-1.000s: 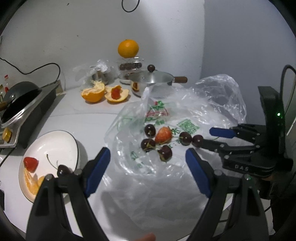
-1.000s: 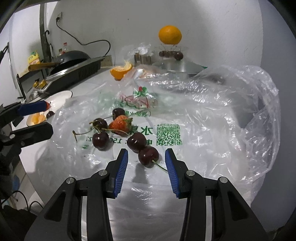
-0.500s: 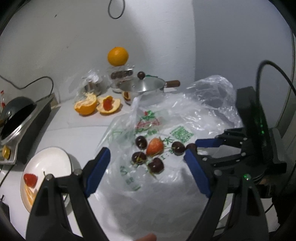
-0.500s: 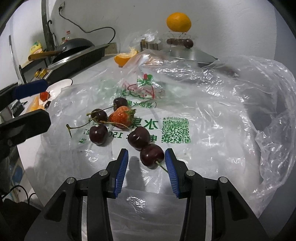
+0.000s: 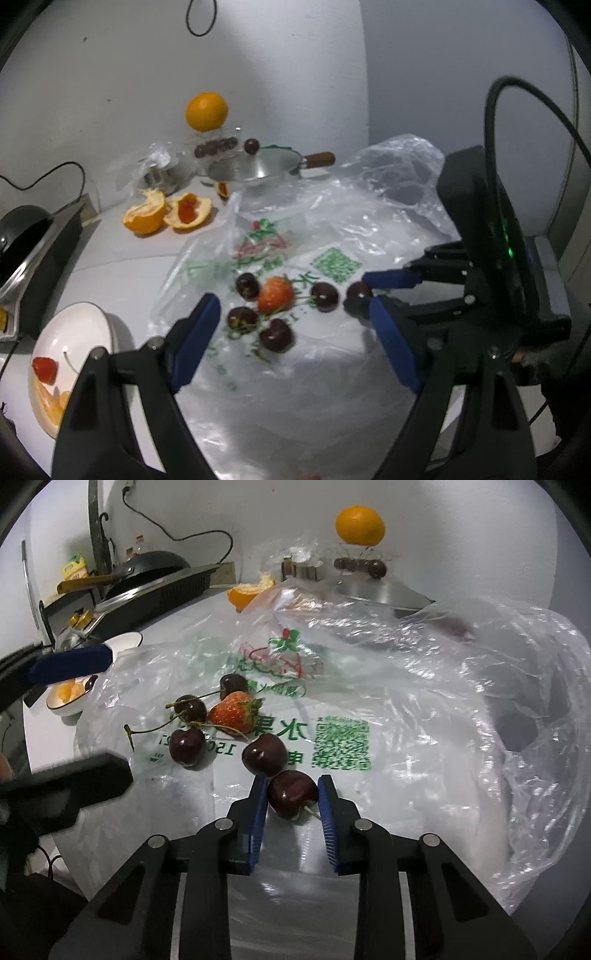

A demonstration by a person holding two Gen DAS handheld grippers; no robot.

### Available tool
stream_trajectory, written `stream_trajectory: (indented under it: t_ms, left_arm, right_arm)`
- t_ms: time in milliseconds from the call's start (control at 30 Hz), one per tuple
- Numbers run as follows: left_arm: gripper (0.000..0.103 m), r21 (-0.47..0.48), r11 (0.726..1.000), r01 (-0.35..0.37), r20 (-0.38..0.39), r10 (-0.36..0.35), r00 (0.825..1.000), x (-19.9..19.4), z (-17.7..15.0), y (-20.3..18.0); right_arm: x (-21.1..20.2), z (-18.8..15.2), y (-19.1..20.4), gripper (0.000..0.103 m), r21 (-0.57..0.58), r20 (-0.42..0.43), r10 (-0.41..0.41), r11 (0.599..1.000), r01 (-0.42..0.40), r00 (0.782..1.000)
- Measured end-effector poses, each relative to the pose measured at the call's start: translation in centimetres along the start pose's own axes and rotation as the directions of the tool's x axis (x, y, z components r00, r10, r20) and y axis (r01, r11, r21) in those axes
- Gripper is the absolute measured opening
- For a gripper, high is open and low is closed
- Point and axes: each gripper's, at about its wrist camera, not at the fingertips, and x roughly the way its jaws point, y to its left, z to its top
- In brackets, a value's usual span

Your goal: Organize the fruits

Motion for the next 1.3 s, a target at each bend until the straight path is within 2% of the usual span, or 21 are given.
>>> stream_trajectory:
  t_ms: [133, 400, 467, 600, 667, 767, 1000, 1067, 1233, 1300]
  left_arm:
    - [0.085, 0.024, 0.999, 0.029, -0.018, -0.029, 0.999, 0.8, -0.2, -1.4]
    - [0.083, 0.005, 1.0, 0.024, -0.076, -0.024, 0.997, 3.2, -0.8, -1.5]
    - [0.076, -0.002, 1.0, 0.022, -0.095, -0.022, 0.995, 3.7, -0.9, -1.3]
    - [0.07, -0.029, 1.0, 0.007, -0.132, -0.01, 0.991, 4.9, -1.1, -0.6]
    - [0.064, -0.058, 0.998, 0.002, -0.161, -0.011, 0.987, 5.4, -1.3, -0.1]
    - [0.061, -0.106, 0.994, -0.025, -0.191, 0.004, 0.982, 6.1, -1.7, 1.0]
    - [0.059, -0.133, 0.99, -0.054, -0.209, 0.025, 0.978, 6.7, -2.1, 2.0]
    - [0.051, -0.134, 0.989, -0.055, -0.211, 0.026, 0.977, 6.9, -2.0, 2.1]
    - [0.038, -0.146, 0.987, -0.065, -0.219, 0.032, 0.975, 7.4, -1.9, 2.5]
    - [0.036, -0.149, 0.987, -0.067, -0.22, 0.033, 0.975, 7.5, -1.9, 2.7]
  right_arm:
    - [-1.0, 0.0, -1.2, 0.029, 0.021, 0.031, -0.014, 1.0, 0.014, 0.999]
    - [-2.3, -0.3, -2.5, 0.029, 0.046, 0.07, -0.029, 0.999, 0.026, 0.997]
    - [-2.2, -0.4, -2.7, 0.029, 0.05, 0.069, -0.027, 0.998, 0.024, 0.997]
    - [-2.4, -0.6, -2.8, 0.029, 0.052, 0.073, -0.024, 0.998, 0.02, 0.997]
    - [-2.4, -0.7, -2.8, 0.029, 0.053, 0.074, -0.02, 0.998, 0.016, 0.997]
    - [-2.2, -0.8, -2.7, 0.029, 0.051, 0.074, -0.014, 0.999, 0.01, 0.997]
    - [-2.1, -0.8, -2.6, 0.029, 0.053, 0.074, -0.01, 0.999, 0.006, 0.997]
    - [-2.1, -0.8, -2.6, 0.029, 0.052, 0.075, -0.01, 0.999, 0.006, 0.997]
    - [-2.1, -0.8, -2.6, 0.029, 0.051, 0.077, -0.009, 0.999, 0.005, 0.997]
    - [-2.2, -0.8, -2.6, 0.029, 0.05, 0.079, -0.01, 0.999, 0.006, 0.997]
